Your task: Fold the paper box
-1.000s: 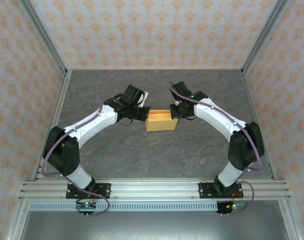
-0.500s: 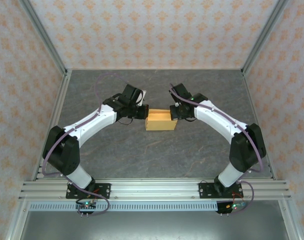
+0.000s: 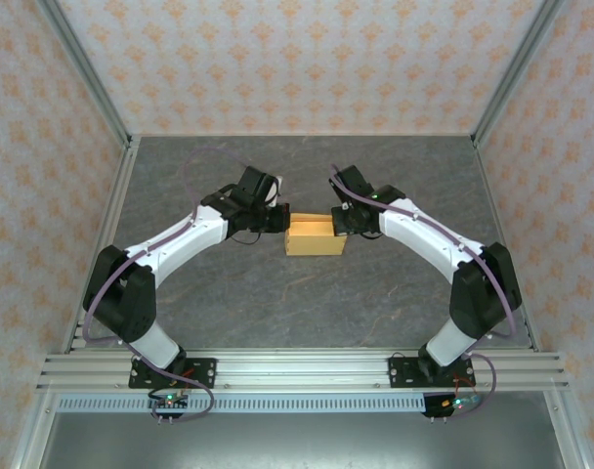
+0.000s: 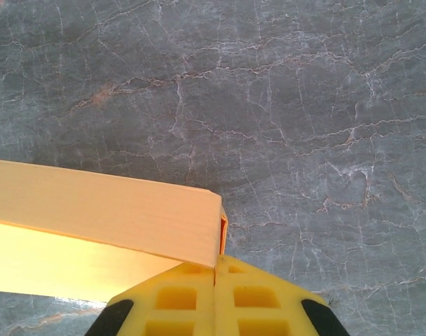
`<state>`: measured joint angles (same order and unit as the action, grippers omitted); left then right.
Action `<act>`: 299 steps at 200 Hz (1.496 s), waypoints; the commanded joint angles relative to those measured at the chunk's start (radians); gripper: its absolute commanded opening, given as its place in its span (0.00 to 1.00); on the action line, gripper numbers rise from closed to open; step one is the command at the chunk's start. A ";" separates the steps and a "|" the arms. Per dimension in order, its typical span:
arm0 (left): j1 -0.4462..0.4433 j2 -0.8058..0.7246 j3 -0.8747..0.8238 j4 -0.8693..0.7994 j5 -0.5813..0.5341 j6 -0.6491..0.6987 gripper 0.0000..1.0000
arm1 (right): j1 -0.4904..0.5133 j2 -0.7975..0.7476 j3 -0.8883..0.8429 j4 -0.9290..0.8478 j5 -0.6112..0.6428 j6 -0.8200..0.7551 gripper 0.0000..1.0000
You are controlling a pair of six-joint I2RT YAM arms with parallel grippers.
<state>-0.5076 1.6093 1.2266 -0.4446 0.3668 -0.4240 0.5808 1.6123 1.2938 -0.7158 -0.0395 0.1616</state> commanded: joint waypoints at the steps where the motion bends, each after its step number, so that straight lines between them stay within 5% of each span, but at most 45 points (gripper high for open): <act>1: 0.007 -0.018 -0.002 0.031 0.028 -0.041 0.00 | 0.016 -0.022 -0.019 -0.010 0.015 0.016 0.00; 299: 0.048 0.011 0.006 0.087 0.137 -0.287 0.00 | 0.052 -0.017 -0.043 0.013 0.058 0.031 0.00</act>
<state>-0.4644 1.6108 1.2079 -0.4068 0.4618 -0.6582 0.6140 1.6051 1.2751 -0.6945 0.0166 0.1837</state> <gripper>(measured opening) 0.049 0.045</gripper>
